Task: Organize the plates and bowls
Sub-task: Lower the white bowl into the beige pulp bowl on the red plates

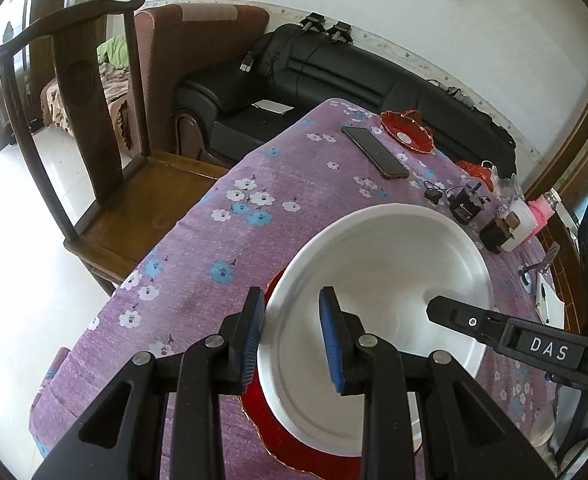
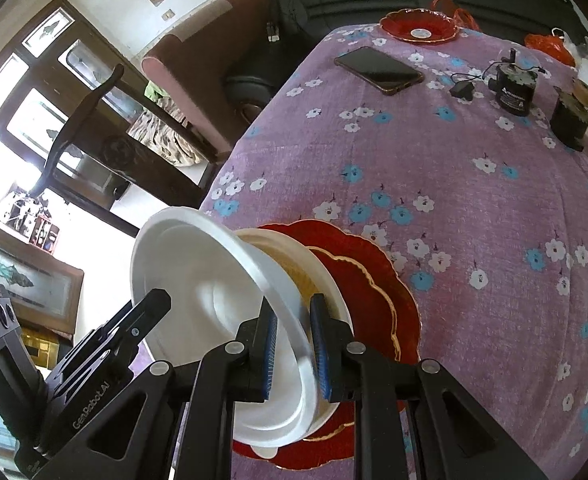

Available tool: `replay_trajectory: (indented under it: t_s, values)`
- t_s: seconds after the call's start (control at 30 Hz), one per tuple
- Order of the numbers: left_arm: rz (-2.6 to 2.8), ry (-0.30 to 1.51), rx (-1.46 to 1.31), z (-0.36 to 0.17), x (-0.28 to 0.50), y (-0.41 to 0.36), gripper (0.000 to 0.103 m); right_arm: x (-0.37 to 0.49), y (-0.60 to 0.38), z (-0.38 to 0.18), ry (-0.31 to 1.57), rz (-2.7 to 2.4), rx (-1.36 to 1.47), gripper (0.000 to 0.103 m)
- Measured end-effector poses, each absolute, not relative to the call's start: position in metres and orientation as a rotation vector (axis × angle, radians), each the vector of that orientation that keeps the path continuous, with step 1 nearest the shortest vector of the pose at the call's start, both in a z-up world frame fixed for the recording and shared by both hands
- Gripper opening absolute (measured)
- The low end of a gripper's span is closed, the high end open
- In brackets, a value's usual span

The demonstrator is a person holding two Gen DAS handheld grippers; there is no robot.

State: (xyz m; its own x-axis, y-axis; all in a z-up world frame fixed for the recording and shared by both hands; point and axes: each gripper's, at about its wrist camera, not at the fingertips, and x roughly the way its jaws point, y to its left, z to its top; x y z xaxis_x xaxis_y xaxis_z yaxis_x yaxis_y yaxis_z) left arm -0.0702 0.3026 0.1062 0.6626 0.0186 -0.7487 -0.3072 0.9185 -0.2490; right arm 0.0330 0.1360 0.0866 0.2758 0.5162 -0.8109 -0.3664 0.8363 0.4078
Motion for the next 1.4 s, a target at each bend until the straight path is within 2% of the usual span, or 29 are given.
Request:
replay_trajectory:
  t_s: [0.3, 0.47, 0.9, 0.97, 1.13, 1.4]
  values:
    - [0.226, 0.795, -0.333, 0.110, -0.076, 0.295, 0.029, 0.038, 0.140, 0.085, 1.158, 0.599, 0.142, 0.020]
    - [0.257, 0.763, -0.304, 0.113, -0.082, 0.292, 0.039, 0.041, 0.140, 0.081, 1.170, 0.596, 0.154, 0.020]
    - [0.279, 0.741, -0.283, 0.115, -0.089, 0.290, 0.042, 0.042, 0.139, 0.083, 1.157, 0.594, 0.169, 0.020]
    - [0.283, 0.738, -0.284, 0.115, -0.091, 0.291, 0.046, 0.041, 0.137, 0.085, 1.147, 0.600, 0.187, 0.021]
    - [0.286, 0.737, -0.291, 0.115, -0.094, 0.294, 0.047, 0.038, 0.135, 0.091, 1.121, 0.596, 0.192, 0.028]
    - [0.284, 0.739, -0.290, 0.115, -0.099, 0.294, 0.047, 0.036, 0.130, 0.094, 1.115, 0.597, 0.212, 0.029]
